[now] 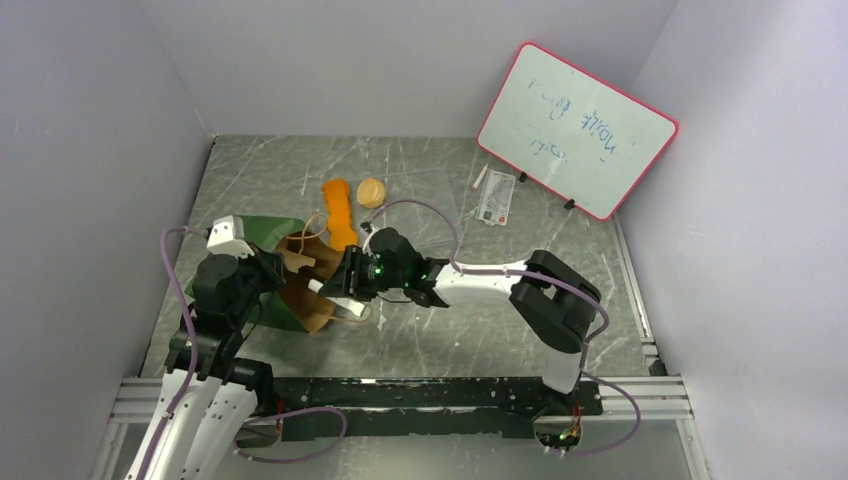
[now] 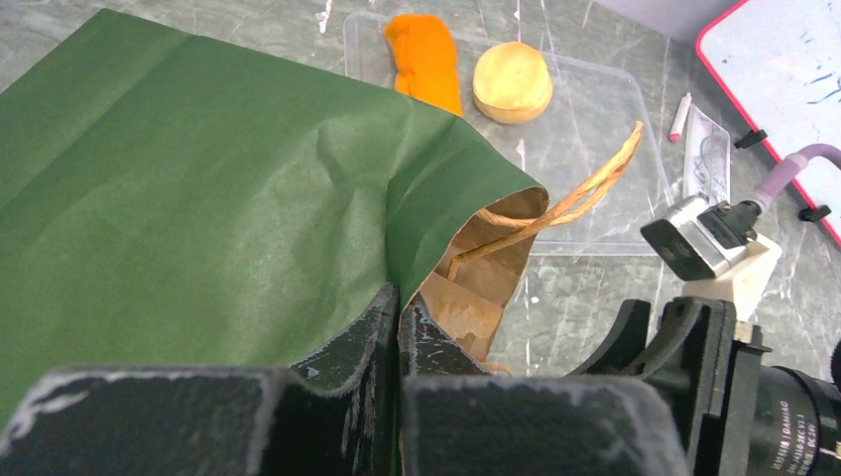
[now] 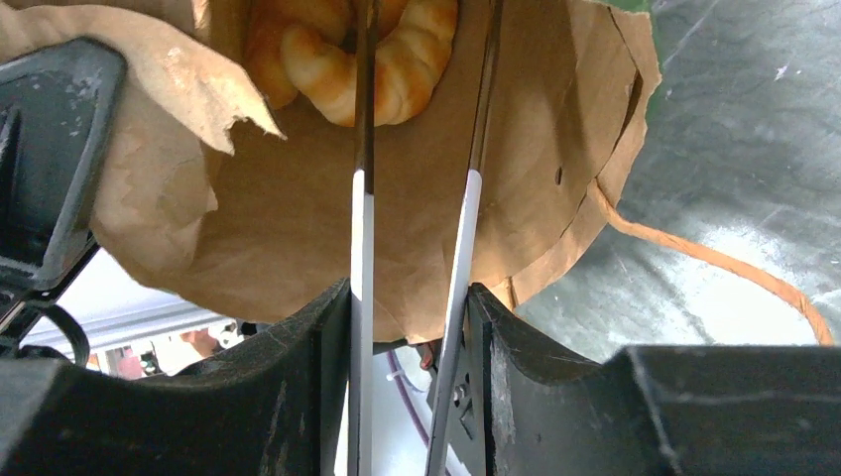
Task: Take the fake bread out of the paper bag
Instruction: Take out the fake bread from the paper bag.
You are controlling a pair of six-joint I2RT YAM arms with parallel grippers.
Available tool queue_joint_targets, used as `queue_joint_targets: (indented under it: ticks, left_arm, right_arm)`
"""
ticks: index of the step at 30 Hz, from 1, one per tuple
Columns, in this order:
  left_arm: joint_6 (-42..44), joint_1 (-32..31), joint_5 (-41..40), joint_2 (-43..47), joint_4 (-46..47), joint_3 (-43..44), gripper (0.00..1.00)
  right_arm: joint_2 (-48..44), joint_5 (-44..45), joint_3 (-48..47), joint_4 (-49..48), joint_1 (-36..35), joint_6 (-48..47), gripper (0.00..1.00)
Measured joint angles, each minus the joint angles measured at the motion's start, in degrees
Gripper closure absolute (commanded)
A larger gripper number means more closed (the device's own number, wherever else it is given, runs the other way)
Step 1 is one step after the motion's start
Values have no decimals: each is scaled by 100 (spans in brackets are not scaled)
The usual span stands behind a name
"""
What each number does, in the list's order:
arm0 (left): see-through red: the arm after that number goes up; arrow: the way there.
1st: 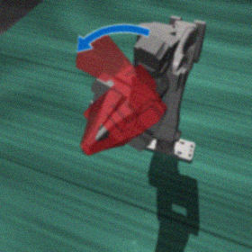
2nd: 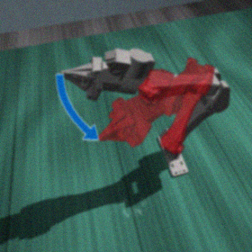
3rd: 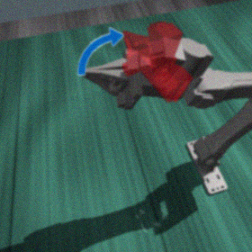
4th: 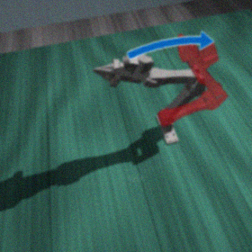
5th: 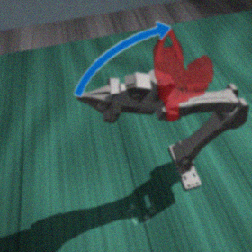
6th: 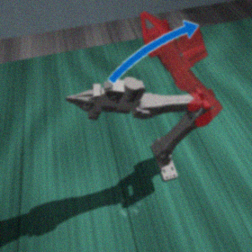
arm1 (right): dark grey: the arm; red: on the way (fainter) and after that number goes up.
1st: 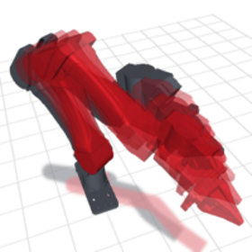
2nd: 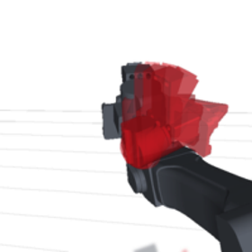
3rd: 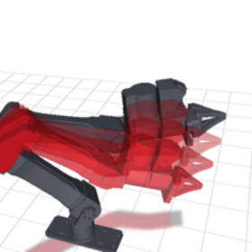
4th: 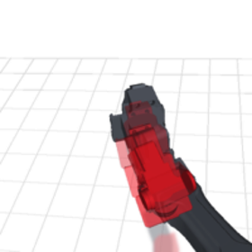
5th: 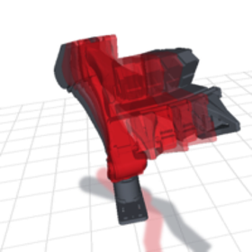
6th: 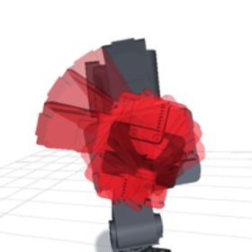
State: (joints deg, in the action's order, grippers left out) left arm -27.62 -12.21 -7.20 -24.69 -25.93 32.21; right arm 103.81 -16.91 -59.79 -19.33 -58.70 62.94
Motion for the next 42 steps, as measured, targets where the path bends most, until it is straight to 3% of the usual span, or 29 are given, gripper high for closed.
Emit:
queue_joint_targets:
  ticks: [8, 23, 35, 37, 40, 42]
  left_arm:
    - [122, 0, 0, 0, -2, 0, 93]
    - [262, 0, -61, 140, -4, 0, 93]
    - [323, 0, 24, 131, -2, 0, 93]
    - [326, 0, 52, 122, -2, 0, 93]
    - [326, 0, 61, 118, -2, 0, 93]
    - [323, 0, 61, 114, 9, 0, 93]
  right_arm:
    - [286, -157, -144, 90, 13, 221, 54]
    - [-35, -111, 162, 299, 61, 476, 54]
    - [1019, -188, -678, -24, 111, 706, 54]
    - [1121, -205, -750, -74, 127, 741, 61]
    - [1165, -203, -804, -114, 149, 756, 81]
    - [1165, -186, -802, -166, 175, 758, 85]
